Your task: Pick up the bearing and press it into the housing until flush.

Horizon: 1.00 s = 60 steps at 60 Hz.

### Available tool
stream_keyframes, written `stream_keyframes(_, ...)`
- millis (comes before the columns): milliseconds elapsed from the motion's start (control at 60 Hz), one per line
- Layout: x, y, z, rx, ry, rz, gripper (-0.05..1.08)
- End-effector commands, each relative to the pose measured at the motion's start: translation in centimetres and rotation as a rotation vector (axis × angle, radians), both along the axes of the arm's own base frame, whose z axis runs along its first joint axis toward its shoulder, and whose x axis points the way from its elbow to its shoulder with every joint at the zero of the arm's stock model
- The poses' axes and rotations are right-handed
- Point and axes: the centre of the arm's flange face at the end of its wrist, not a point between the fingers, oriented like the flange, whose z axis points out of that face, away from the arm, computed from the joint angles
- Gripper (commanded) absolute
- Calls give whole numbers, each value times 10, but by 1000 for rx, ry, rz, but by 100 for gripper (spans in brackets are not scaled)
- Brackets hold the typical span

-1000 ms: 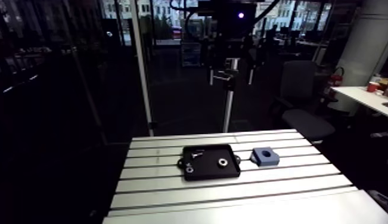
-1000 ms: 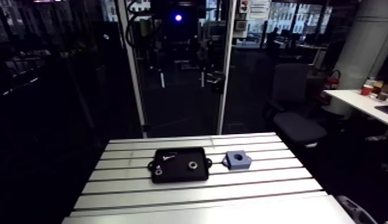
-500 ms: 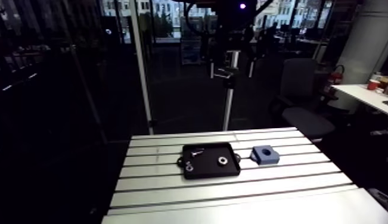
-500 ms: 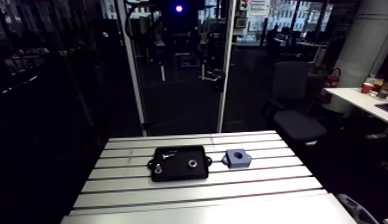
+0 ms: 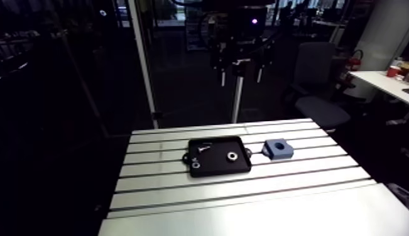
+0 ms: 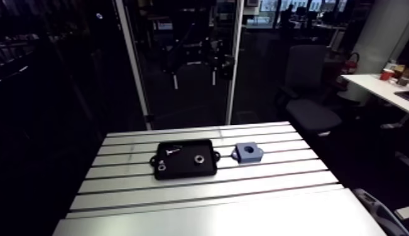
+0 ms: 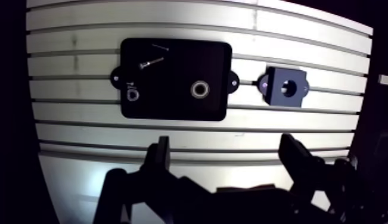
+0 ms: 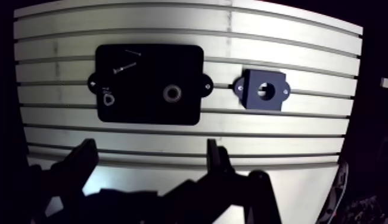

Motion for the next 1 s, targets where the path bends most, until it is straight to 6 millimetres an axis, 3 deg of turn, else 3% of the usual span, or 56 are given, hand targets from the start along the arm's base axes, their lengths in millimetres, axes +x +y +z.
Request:
stream_keyframes(17,-5,14,-53,-19,-46,-19,1)
stream_keyframes(700,6,16,-138,-23,-96,-64,1)
stream_keyframes(767,4,16,-146,-24,-101,-64,5)
stream_keyframes(850,5,16,-153,-25,-111,-66,24)
stream_keyframes(1000,3,16,-164,-28,-127,-75,29)
